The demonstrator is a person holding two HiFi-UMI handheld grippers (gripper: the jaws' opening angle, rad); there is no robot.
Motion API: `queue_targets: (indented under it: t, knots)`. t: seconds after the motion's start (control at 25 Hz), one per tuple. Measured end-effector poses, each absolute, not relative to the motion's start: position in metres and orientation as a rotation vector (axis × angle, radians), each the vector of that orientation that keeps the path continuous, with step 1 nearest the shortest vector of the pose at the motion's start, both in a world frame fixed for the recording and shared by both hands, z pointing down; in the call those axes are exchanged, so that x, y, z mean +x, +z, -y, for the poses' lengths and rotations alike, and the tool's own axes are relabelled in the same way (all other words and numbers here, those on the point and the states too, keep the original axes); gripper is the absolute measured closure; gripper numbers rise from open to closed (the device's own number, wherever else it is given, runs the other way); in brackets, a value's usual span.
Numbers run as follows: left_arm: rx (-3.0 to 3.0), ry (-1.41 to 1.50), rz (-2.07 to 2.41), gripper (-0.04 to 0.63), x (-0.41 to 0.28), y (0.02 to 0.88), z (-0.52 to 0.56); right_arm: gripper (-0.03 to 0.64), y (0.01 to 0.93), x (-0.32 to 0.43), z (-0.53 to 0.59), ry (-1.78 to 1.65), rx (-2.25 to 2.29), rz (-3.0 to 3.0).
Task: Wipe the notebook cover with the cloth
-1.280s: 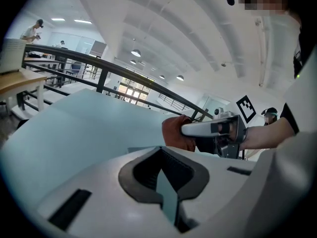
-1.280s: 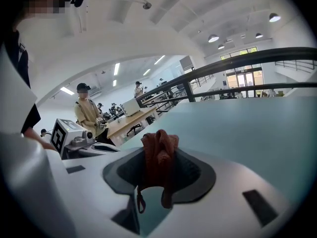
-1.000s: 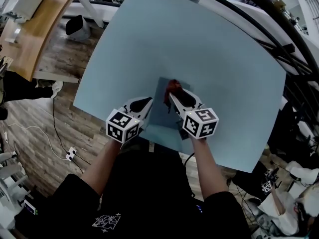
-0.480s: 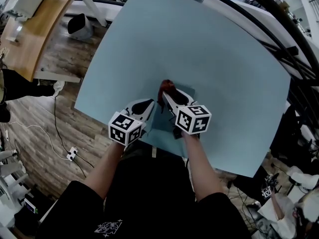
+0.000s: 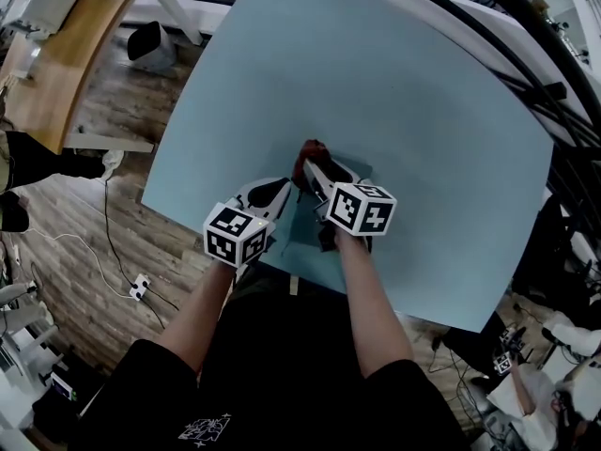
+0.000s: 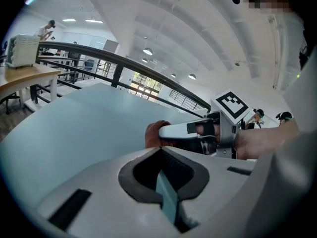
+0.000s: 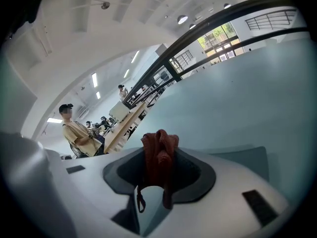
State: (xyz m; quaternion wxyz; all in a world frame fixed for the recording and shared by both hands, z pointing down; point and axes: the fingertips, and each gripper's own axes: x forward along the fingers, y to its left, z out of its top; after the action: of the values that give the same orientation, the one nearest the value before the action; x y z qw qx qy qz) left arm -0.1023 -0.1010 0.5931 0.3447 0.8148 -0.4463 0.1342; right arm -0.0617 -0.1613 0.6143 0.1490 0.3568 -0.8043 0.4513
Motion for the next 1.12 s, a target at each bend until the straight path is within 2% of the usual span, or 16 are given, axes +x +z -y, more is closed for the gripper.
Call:
queue_targets:
  t: [0.44, 1.12]
  knots:
    - [2.126, 0.350, 1.139, 0.588, -0.099, 0.591, 0.107, 0.471, 0.627, -0.038, 0.163, 1.439, 1.085, 2.231]
    - [2.160, 0.350, 1.063, 0.588, -0.057, 0.589, 0.115, 0.471, 0.630, 0.033, 0.165, 1.490, 1.237, 2.173]
